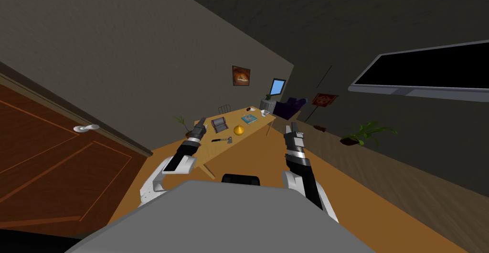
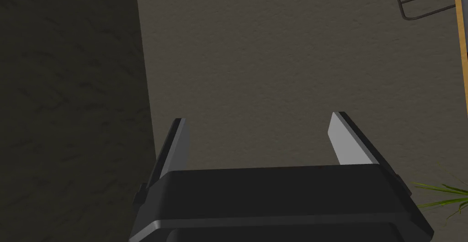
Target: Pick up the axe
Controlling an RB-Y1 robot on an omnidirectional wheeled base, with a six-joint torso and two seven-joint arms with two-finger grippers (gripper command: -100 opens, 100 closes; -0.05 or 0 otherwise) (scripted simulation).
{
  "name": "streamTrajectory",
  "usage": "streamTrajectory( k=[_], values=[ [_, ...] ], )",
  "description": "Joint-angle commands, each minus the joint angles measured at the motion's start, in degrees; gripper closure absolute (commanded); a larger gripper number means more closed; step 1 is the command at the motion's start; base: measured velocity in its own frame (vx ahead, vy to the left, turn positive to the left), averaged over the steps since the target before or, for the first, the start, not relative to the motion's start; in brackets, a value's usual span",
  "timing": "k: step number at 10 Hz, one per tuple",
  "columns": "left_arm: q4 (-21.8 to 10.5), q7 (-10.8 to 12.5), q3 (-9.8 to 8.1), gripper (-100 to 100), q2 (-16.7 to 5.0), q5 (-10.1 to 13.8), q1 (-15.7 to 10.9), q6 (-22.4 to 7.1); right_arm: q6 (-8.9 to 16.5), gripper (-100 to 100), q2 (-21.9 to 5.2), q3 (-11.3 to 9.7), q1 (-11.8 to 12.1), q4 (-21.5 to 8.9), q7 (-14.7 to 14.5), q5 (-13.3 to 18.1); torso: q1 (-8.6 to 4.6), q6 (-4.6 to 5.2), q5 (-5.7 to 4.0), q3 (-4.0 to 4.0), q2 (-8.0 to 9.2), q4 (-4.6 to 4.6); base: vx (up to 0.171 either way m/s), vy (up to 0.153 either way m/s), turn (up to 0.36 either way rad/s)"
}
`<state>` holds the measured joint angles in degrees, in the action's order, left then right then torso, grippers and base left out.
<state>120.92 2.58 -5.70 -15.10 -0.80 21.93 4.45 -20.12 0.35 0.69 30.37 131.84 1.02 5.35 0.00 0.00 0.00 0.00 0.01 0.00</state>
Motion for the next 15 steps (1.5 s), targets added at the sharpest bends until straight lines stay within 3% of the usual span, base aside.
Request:
streamTrajectory(
  k=[1,6,8,15],
  values=[
    [-0.63,-0.51,-0.44,-100,-0.56,0.31,0.08,-2.0,0.0,0,0.0,0.0,0.0,0.0,0.0,0.0,0.0,0.0,0.0,0.0,0.0,0.0,-0.006,-0.008,-0.007],
    [-6.87,-3.08,-3.82,-100,-4.73,2.46,-3.22,-10.04,0.0,0,0.0,0.0,0.0,0.0,0.0,0.0,-0.01,-0.01,0.0,0.01,0.01,0.0,-0.006,-0.009,-0.011],
    [-6.87,-3.08,-3.82,-100,-4.73,2.46,-3.22,-11.7,0.0,0,0.0,0.0,0.0,0.0,0.0,0.0,-0.01,-0.01,0.0,0.0,0.0,0.0,-0.002,-0.004,-0.004],
    [-15.82,-6.22,-8.23,-100,-9.89,5.52,-8.25,-23.55,0.0,0,0.0,0.0,0.0,0.0,0.0,0.0,-0.01,-0.01,0.0,-0.02,-0.03,-0.01,0.003,-0.009,-0.026]
  ],
)
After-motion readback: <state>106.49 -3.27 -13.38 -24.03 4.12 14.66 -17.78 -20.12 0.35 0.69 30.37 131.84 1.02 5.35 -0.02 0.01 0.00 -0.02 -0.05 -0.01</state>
